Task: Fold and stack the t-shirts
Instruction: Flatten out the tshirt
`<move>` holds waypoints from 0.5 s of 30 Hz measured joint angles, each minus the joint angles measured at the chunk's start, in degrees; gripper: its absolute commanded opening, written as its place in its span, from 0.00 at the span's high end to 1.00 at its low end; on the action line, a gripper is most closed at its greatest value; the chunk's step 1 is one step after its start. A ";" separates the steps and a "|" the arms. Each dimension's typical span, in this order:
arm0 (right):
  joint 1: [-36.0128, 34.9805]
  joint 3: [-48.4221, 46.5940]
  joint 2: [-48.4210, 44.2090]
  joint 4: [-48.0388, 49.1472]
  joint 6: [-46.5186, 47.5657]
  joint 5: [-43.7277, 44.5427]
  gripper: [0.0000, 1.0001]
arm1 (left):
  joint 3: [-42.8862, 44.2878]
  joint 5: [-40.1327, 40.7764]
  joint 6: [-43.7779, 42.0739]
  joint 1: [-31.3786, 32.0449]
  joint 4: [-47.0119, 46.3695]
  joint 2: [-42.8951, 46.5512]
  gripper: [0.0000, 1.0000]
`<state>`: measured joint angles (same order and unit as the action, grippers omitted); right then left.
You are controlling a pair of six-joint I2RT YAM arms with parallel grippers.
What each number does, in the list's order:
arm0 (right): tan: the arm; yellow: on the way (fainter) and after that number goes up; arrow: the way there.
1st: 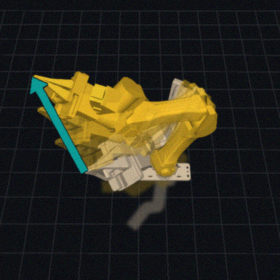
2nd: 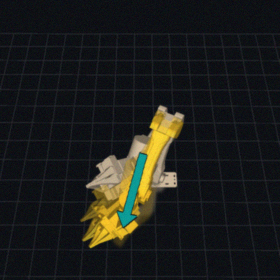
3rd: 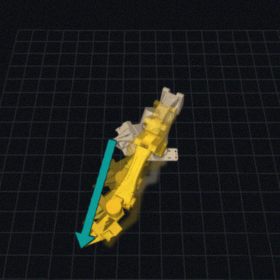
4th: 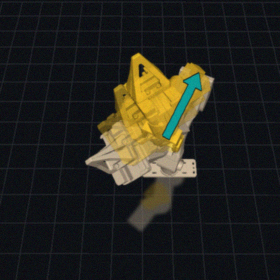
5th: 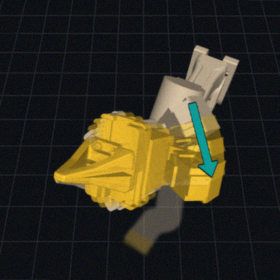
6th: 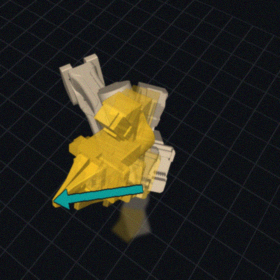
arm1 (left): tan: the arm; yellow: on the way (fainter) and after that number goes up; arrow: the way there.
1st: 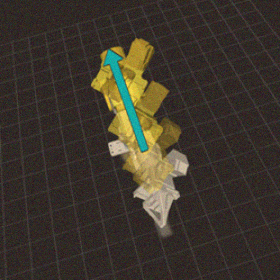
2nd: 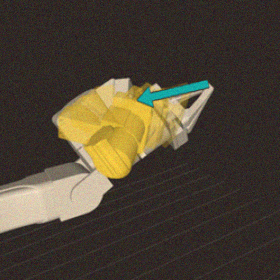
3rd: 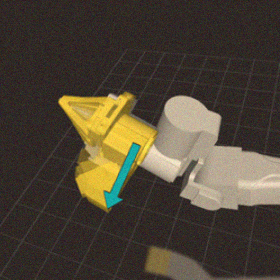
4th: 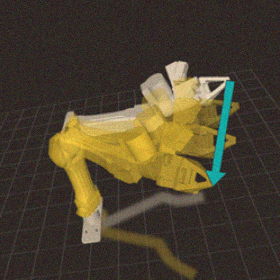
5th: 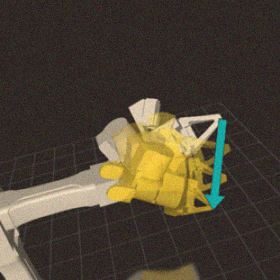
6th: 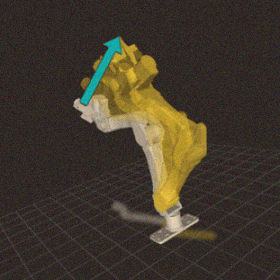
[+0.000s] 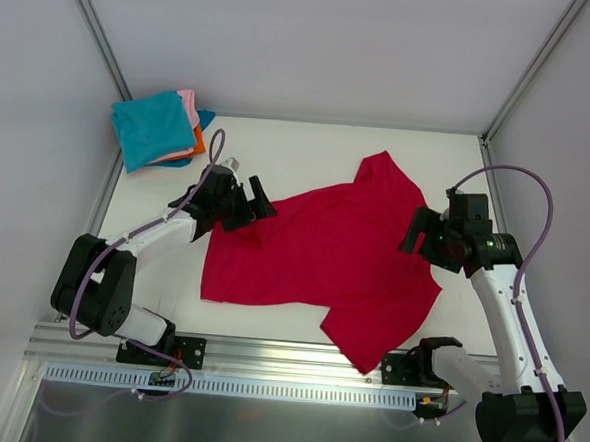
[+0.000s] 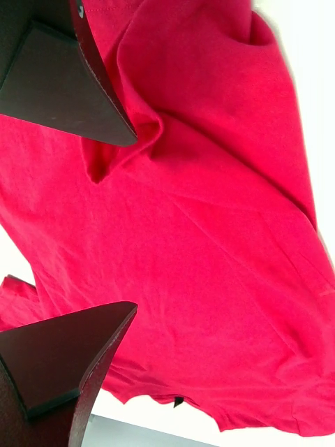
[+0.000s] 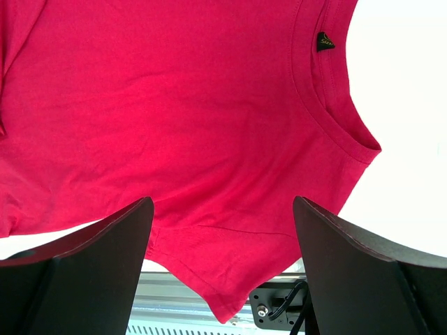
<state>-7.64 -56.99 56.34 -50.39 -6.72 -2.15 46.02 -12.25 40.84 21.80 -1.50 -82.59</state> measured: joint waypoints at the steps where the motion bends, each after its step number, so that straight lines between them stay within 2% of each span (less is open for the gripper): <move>1: 0.00 0.00 -0.02 0.02 0.00 0.00 0.14 | 0.52 0.31 -0.13 0.02 0.50 0.00 0.04; 15: 0.00 0.02 -0.31 0.02 0.17 0.11 0.14 | 1.68 3.65 -0.81 1.90 4.70 -4.92 0.08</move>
<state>-7.64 -56.97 56.03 -50.37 -6.55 -2.04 47.70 -8.60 40.03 23.70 3.20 -87.50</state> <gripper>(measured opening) 0.862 0.926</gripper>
